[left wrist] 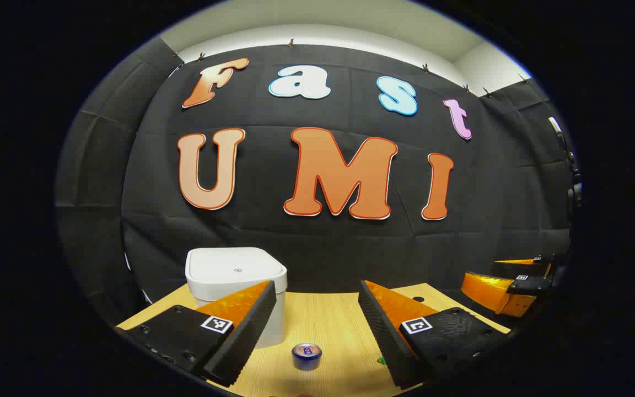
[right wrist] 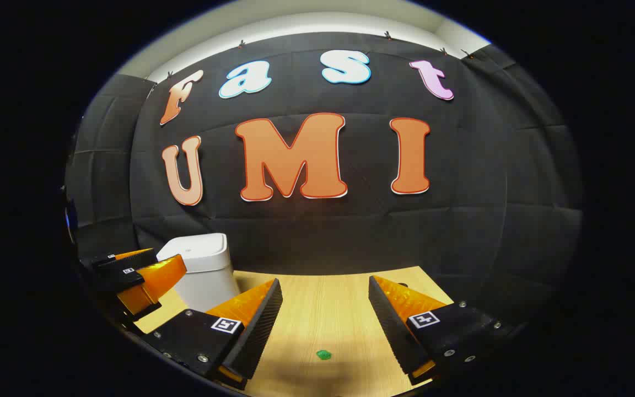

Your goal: Press the lid of the desktop garbage bin to open it, pick up the crumpled paper on the desktop and throw it into the bin, then pick up the pop can on the desktop and drop it into the bin, and finally close the garbage bin lid.

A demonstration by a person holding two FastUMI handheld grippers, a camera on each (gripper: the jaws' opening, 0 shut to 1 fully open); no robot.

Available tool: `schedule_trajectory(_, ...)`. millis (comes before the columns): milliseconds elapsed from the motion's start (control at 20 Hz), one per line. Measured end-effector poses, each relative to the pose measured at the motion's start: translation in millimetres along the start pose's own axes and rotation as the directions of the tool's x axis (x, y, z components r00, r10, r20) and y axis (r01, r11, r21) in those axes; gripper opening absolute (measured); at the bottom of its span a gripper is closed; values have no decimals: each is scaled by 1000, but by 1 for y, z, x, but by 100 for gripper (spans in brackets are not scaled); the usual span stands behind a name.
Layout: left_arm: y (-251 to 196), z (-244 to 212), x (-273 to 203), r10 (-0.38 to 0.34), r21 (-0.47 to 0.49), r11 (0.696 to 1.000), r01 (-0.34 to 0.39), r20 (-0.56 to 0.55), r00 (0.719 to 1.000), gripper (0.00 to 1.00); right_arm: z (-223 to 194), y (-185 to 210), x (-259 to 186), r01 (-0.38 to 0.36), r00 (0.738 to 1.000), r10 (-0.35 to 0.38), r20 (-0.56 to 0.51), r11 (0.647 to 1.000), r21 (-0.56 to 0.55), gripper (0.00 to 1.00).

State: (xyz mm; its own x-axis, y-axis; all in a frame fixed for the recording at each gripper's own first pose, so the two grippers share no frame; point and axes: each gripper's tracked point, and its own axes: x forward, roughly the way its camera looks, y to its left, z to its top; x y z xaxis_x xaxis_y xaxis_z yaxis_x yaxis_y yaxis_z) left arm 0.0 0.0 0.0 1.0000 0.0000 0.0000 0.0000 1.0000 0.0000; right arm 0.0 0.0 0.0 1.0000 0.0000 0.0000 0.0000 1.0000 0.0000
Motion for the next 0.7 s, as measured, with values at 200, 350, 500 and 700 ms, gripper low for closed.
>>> schedule_trajectory(200,2,3,3,21,1,1000,-21,4,1000,95,-3,-5,3,1,1000,-1,-1,1000,0,94)
schedule_trajectory(350,4,-3,4,32,4,999,-32,-6,999,95,-5,-2,7,-10,1000,10,-4,1000,-3,94)
schedule_trajectory(500,9,-2,6,45,13,999,-45,2,999,95,-7,5,10,-30,999,30,-16,999,12,94)
schedule_trajectory(700,11,-5,6,50,12,999,-50,-10,999,95,-5,9,11,-42,999,42,-9,999,26,94)
